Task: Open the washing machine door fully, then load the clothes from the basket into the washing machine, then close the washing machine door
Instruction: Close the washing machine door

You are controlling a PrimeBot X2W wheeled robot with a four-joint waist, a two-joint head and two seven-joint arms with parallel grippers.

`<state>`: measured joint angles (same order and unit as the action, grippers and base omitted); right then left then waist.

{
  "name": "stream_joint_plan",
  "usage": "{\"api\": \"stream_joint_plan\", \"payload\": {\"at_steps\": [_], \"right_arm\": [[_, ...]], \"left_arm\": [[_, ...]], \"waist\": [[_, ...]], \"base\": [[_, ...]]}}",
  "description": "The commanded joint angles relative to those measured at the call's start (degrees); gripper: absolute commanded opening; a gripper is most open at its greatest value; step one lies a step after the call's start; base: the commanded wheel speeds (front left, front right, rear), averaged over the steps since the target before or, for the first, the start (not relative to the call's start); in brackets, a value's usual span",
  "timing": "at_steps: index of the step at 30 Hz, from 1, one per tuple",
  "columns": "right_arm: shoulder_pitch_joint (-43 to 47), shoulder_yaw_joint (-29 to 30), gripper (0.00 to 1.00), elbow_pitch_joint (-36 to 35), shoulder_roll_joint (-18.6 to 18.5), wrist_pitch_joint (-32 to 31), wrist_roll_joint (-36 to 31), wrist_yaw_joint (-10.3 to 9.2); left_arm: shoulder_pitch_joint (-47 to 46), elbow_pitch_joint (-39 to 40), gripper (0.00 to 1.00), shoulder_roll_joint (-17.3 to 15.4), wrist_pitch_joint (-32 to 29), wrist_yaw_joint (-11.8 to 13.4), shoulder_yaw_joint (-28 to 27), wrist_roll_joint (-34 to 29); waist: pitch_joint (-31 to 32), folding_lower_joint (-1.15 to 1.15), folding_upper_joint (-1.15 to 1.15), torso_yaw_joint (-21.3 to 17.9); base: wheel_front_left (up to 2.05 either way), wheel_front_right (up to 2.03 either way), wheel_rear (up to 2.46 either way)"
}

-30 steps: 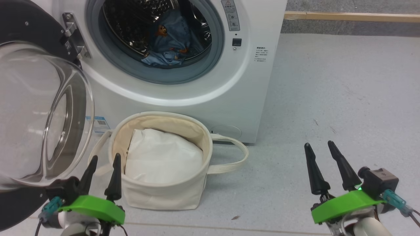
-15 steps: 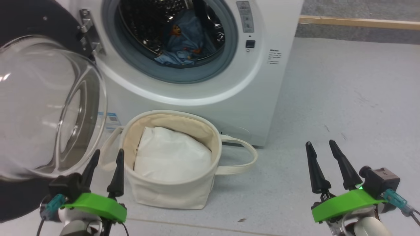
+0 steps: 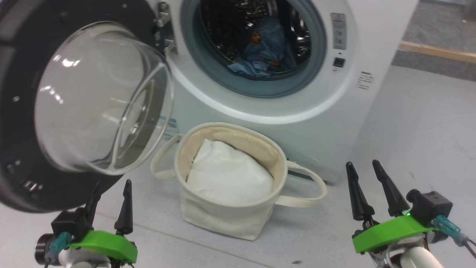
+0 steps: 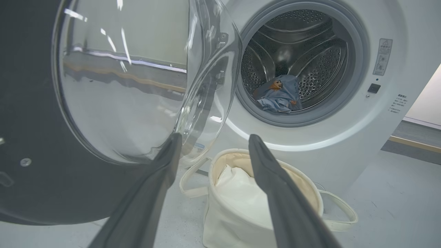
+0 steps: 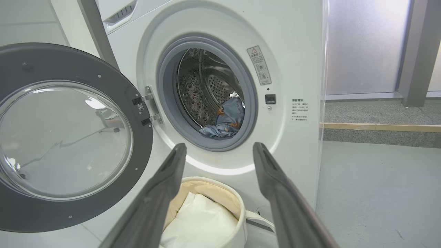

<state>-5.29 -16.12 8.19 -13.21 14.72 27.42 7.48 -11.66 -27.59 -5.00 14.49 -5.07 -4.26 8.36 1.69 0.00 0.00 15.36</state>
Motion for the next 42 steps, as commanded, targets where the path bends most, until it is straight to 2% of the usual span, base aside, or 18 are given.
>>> {"api": "stream_joint_plan", "payload": {"at_steps": [1,13,16,27,42], "right_arm": [[0.0,-0.8,1.00,-1.6,-0.2,0.3,0.6,0.01],[0.7,-0.6,1.00,-1.4,0.4,0.3,0.9,0.01],[-0.1,-1.4,1.00,-1.4,0.3,0.3,0.9,0.01],[-6.3,-5.6,1.00,0.8,-0.8,0.3,2.0,0.01],[-9.1,-8.4,1.00,2.5,-1.7,0.3,3.3,0.01]], "left_arm": [[-1.3,2.4,1.00,-0.7,0.5,0.0,-1.9,-0.4],[-0.2,1.4,1.00,-1.6,0.5,-0.4,-2.9,-1.0],[-0.1,1.7,1.00,-1.9,0.5,-0.3,-3.5,-0.8],[2.4,5.4,1.00,-1.4,0.5,0.7,-7.2,0.7],[4.5,7.3,1.00,-0.1,0.5,0.6,-8.8,0.7]], "waist": [[0.6,0.00,0.00,2.5],[2.0,0.00,0.00,11.3],[1.2,0.00,0.00,12.3],[-1.4,0.00,0.00,14.4],[-1.6,0.00,0.00,14.4]], "base": [[0.00,0.00,0.00],[0.00,0.00,0.00],[0.00,0.00,0.00],[0.00,0.00,0.00],[0.00,0.00,0.00]]}}
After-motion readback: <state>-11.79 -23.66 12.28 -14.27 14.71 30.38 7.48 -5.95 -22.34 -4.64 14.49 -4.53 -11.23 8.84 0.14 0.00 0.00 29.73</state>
